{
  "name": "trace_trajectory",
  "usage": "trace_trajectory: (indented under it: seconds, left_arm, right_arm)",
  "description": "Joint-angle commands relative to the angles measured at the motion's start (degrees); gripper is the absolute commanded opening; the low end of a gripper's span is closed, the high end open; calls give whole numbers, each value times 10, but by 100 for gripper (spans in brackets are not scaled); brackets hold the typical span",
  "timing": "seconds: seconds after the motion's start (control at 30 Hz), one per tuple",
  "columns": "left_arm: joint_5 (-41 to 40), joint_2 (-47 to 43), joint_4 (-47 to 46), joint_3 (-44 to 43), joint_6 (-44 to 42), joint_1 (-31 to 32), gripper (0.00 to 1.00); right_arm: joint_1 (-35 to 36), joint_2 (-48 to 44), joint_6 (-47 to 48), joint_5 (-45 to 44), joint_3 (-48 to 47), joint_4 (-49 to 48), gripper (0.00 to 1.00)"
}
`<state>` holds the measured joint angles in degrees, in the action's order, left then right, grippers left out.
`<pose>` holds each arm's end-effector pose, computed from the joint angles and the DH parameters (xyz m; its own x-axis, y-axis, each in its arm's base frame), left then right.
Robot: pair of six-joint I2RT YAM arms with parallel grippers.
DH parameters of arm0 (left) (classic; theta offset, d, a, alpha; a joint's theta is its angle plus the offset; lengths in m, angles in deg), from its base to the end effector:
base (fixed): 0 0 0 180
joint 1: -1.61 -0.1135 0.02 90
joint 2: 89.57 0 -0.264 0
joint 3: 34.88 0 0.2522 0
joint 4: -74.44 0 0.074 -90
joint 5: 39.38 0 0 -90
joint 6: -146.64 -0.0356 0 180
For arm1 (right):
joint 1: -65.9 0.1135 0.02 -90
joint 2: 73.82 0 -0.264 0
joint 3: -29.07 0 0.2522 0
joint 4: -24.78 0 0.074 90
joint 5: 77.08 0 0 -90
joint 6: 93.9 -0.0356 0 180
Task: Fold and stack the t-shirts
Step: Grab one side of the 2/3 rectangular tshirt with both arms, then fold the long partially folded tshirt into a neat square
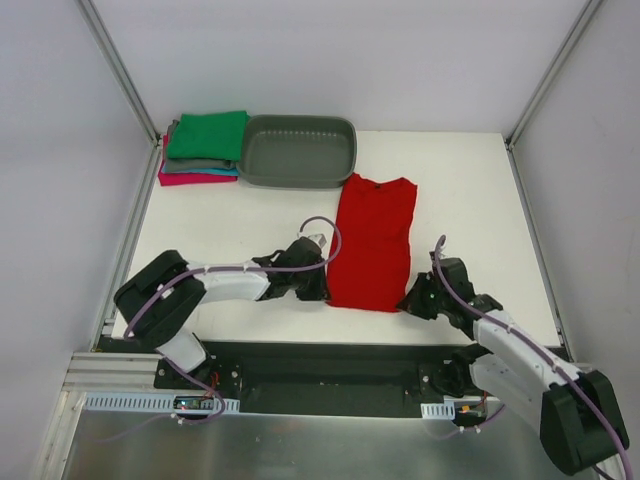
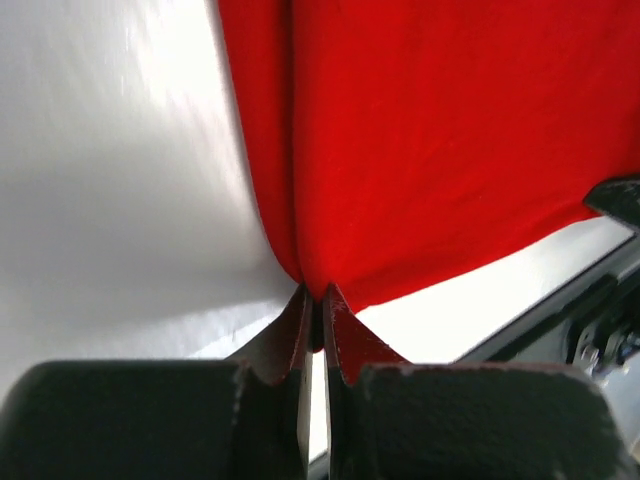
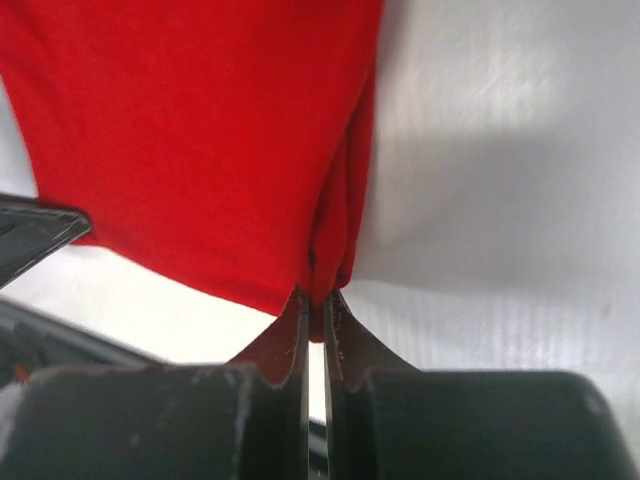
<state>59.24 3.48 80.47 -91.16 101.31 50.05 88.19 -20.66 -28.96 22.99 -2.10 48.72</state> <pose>0.2058 -0.2401 0.1520 -0.8919 -0.0417 -0.4502 0.2611 0.7654 -0.5883 0.1562 0.0708 0.1520 -0.8081 0.1195 -0.5768 -0.1586 0.8989 0.4084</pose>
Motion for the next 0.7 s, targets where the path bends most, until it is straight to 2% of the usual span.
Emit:
trace_trajectory:
  seconds: [0.0, 0.17, 0.27, 0.43, 0.67]
  left_arm:
    - [-50, -95, 53, 70, 24, 26, 0]
    - [-77, -244, 111, 128, 41, 68, 0]
    - [-119, -359, 143, 154, 39, 81, 0]
    - [-120, -472, 149, 163, 12, 82, 0]
    - [-149, -488, 153, 126, -7, 82, 0]
  right_arm:
    - [20, -101, 29, 94, 5, 108, 0]
    - [37, -212, 41, 208, -33, 282, 1]
    - [50, -250, 28, 259, -58, 340, 0]
    - [58, -271, 12, 307, -82, 325, 1]
    - [60, -249, 4, 327, -108, 271, 0]
